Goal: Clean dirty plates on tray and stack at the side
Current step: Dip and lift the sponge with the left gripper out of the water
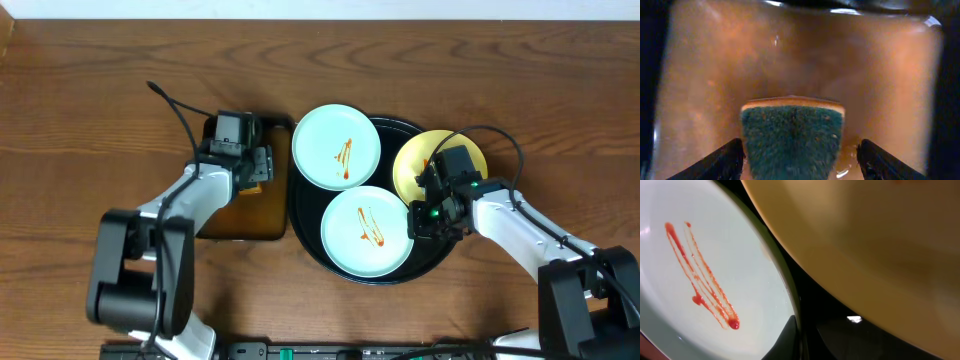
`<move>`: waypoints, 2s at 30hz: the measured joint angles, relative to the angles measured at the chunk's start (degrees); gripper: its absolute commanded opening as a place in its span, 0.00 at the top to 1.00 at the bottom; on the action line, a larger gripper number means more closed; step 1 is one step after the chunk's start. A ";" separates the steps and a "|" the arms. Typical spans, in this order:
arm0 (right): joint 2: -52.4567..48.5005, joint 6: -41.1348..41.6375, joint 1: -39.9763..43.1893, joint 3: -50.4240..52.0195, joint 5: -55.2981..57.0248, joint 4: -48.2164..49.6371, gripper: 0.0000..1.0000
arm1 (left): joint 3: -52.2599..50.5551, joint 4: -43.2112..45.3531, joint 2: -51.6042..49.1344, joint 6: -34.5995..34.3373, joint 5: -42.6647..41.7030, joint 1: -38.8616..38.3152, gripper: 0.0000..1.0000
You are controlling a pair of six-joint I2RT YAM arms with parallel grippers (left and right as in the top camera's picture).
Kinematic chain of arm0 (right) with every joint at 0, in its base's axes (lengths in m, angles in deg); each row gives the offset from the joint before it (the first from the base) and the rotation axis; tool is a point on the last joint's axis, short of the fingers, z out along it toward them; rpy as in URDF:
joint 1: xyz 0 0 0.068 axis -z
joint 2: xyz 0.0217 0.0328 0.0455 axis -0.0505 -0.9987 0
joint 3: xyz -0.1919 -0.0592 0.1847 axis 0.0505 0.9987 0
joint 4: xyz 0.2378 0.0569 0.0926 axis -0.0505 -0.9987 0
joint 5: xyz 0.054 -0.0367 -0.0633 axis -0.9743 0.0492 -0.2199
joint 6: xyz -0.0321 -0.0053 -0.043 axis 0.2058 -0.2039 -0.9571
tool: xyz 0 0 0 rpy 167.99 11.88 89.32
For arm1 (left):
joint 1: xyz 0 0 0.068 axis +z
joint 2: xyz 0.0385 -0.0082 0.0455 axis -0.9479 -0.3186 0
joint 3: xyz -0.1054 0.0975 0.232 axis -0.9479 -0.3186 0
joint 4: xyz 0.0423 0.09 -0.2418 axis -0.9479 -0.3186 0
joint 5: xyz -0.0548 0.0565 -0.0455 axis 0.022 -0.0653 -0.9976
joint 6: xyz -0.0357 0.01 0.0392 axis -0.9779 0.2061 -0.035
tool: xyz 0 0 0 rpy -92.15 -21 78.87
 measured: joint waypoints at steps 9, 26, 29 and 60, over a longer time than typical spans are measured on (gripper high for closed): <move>0.00 0.02 0.00 -0.02 0.00 -0.11 0.98 | -0.04 0.79 -0.83 0.17 0.39 0.02 0.93; 0.00 0.02 0.00 -0.02 0.00 -0.15 0.98 | -0.11 -3.98 8.66 0.24 0.39 0.02 0.19; 0.00 0.02 0.00 -0.02 0.00 -0.15 0.98 | -0.11 -4.44 8.26 0.24 0.39 0.02 0.20; 0.00 0.02 0.00 -0.02 0.00 -0.13 0.98 | -0.09 -9.18 4.87 0.22 0.33 0.00 0.93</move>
